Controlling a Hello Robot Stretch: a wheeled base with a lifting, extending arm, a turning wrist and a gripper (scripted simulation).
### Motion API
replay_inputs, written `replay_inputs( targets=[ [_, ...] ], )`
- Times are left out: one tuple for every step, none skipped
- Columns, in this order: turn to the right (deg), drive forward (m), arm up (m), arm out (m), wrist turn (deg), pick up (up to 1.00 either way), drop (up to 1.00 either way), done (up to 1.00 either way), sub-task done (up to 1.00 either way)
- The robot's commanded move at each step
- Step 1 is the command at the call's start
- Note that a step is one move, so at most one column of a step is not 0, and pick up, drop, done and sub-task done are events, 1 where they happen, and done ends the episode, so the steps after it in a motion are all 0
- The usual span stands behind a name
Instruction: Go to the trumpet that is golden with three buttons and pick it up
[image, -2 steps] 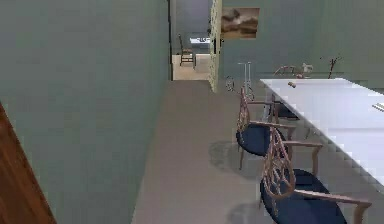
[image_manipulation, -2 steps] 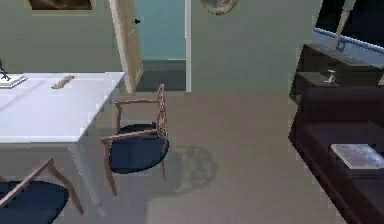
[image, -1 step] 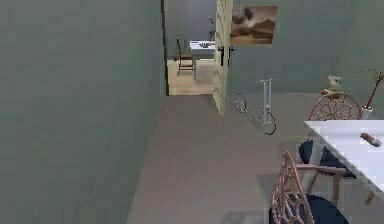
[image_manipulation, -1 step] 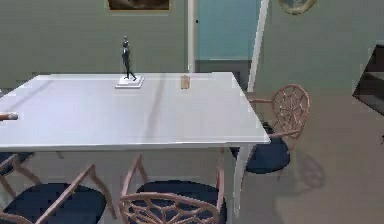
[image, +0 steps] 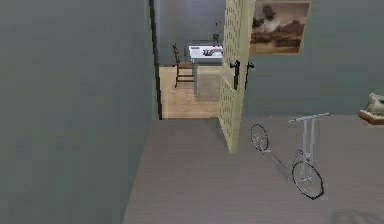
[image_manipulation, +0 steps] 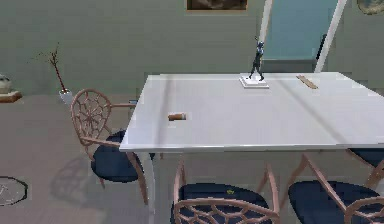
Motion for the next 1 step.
replay_inputs(
  targets=[
    [-3.0,0.00,0.00,0.00,0.0,0.00,0.00,0.00,0.00]
  ],
)
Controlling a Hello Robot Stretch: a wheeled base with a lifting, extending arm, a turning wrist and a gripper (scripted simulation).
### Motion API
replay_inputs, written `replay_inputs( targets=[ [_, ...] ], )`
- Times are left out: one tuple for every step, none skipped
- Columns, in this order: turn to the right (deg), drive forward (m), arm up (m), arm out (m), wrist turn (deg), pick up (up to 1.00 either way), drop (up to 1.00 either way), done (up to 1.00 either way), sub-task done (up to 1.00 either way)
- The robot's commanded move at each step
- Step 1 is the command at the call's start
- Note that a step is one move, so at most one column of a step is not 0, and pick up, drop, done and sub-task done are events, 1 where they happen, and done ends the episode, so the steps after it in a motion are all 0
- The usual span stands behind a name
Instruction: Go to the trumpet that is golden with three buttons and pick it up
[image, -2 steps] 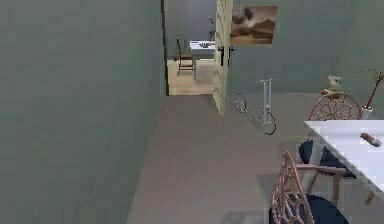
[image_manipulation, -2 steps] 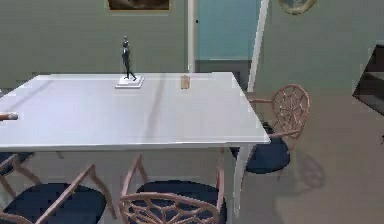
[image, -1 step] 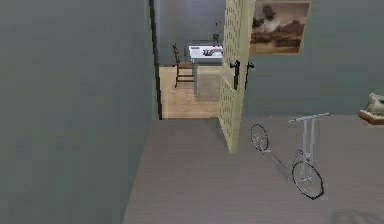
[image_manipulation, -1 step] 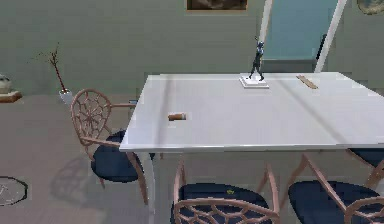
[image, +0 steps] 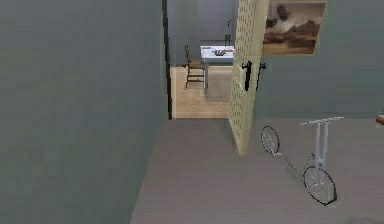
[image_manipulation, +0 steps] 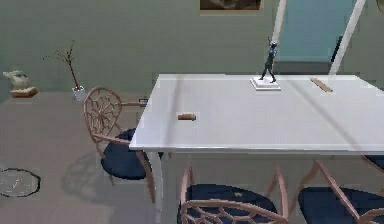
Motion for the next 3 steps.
replay_inputs(
  targets=[
    [0.0,1.00,0.00,0.00,0.0,0.00,0.00,0.00,0.00],
    [0.0,1.00,0.00,0.00,0.0,0.00,0.00,0.00,0.00],
    [0.0,1.00,0.00,0.00,0.0,0.00,0.00,0.00,0.00]
  ],
)
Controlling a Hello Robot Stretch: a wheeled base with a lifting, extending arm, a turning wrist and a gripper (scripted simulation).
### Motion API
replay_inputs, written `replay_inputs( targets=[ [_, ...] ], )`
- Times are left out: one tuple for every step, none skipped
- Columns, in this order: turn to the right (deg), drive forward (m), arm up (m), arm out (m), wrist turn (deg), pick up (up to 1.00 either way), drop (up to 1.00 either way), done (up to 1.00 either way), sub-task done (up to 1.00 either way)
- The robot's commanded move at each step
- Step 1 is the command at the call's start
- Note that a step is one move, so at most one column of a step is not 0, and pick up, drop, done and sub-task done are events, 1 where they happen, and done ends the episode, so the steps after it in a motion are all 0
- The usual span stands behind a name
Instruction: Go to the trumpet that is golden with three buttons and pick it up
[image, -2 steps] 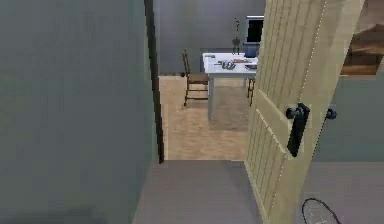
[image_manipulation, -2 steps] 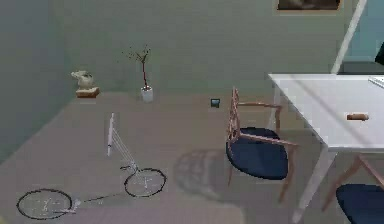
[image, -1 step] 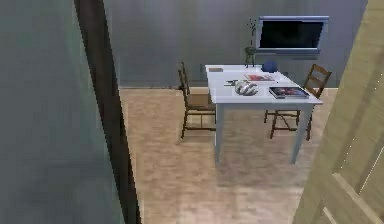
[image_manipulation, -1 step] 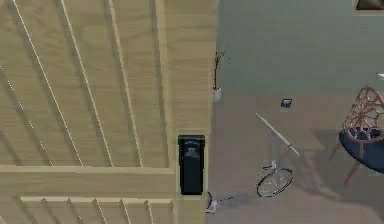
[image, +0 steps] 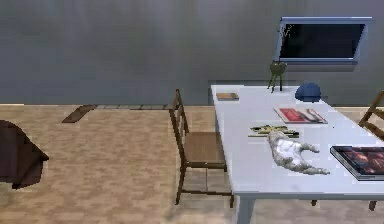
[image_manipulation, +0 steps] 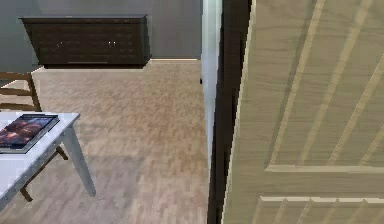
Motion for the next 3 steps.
replay_inputs(
  targets=[
    [-6.0,0.00,0.00,0.00,0.0,0.00,0.00,0.00,0.00],
    [0.0,0.10,0.00,0.00,0.0,0.00,0.00,0.00,0.00],
    [3.0,0.00,0.00,0.00,0.0,0.00,0.00,0.00,0.00]
  ],
)
